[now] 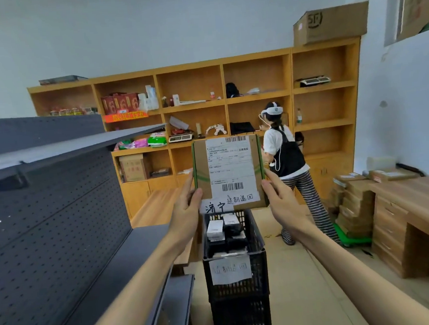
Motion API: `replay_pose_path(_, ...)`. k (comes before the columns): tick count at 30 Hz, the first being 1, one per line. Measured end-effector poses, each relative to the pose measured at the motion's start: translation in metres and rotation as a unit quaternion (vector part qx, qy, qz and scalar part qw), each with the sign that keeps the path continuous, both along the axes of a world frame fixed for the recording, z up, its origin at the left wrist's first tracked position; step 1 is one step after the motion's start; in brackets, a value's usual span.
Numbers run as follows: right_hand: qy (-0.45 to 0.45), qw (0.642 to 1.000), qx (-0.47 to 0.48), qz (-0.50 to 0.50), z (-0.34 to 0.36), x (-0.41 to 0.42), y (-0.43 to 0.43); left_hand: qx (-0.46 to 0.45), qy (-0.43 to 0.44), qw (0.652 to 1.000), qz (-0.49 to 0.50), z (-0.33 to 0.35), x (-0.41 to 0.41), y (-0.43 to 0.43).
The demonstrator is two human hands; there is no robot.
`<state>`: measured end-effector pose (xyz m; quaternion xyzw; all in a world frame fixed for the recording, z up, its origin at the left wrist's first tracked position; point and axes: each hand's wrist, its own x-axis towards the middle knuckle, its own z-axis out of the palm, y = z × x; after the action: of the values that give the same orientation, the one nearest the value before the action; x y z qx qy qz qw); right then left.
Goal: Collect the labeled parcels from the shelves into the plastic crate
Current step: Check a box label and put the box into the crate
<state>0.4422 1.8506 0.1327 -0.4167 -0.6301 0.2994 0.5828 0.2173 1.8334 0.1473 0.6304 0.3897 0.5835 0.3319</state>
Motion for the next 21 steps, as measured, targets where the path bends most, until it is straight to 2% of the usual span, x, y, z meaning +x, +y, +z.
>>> replay_pose_path(8,-0.007,1.000,-0.024,0.015,-0.001,-0.002,0.135,-0.011,-0.016,1.000,0.005,-0.014,0.000,0.139)
replay_pose_path(21,-0.032,0.998,-0.050,-0.038,-0.012,-0.017,0.340,-0.042,-0.004,0.999,0.009,-0.039,-0.016,0.367)
